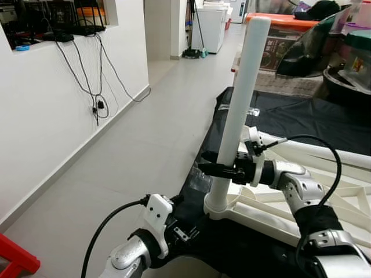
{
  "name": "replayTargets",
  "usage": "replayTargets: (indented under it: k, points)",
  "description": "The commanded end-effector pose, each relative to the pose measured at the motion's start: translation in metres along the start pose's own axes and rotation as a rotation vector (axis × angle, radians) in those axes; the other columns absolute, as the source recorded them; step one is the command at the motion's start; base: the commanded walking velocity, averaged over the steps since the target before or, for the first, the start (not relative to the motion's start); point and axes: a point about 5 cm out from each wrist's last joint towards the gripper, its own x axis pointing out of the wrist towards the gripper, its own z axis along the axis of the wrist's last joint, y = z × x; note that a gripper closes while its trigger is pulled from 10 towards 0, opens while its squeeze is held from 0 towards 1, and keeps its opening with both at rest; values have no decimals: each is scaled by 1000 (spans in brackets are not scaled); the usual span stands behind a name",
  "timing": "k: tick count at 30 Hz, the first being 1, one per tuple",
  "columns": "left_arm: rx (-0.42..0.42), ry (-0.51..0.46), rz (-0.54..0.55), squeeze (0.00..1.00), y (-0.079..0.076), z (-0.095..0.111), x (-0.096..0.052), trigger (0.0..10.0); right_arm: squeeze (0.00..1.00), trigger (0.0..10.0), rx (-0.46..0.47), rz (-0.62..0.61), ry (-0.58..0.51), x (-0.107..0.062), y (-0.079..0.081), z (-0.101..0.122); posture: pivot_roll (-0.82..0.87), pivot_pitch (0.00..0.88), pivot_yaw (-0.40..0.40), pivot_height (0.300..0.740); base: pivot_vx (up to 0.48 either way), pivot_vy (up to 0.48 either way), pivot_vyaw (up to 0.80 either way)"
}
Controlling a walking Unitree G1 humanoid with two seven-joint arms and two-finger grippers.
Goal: Building children table
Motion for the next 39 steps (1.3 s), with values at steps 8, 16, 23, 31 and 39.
replayTargets:
  k: [8, 16, 23, 31, 39]
  points:
    - [-13, 12, -8, 0, -2, -4, -2, 10000, 0, 0, -35, -616, -203, 8, -23, 13, 35, 0, -49, 740, 0, 0, 0]
    - [-13, 15, -16, 0, -2, -4, -2, 10000, 0, 0, -73, -1435, -308, -29, -26, 8, 32, 0, -50, 740, 0, 0, 0]
    - [-9, 14, -13, 0, -2, -3, -2, 10000, 0, 0, 6, -1791, -256, -43, -10, -8, 34, 0, -50, 740, 0, 0, 0]
    - [-9, 13, -13, 0, -1, -3, -2, 10000, 0, 10000, 10, -1719, -293, -25, -13, -2, 32, 0, -50, 740, 0, 0, 0]
    - [-9, 15, -13, 0, -1, -3, -2, 10000, 0, 10000, 13, -1518, -390, -17, -19, 13, 29, 0, -47, 740, 0, 0, 0]
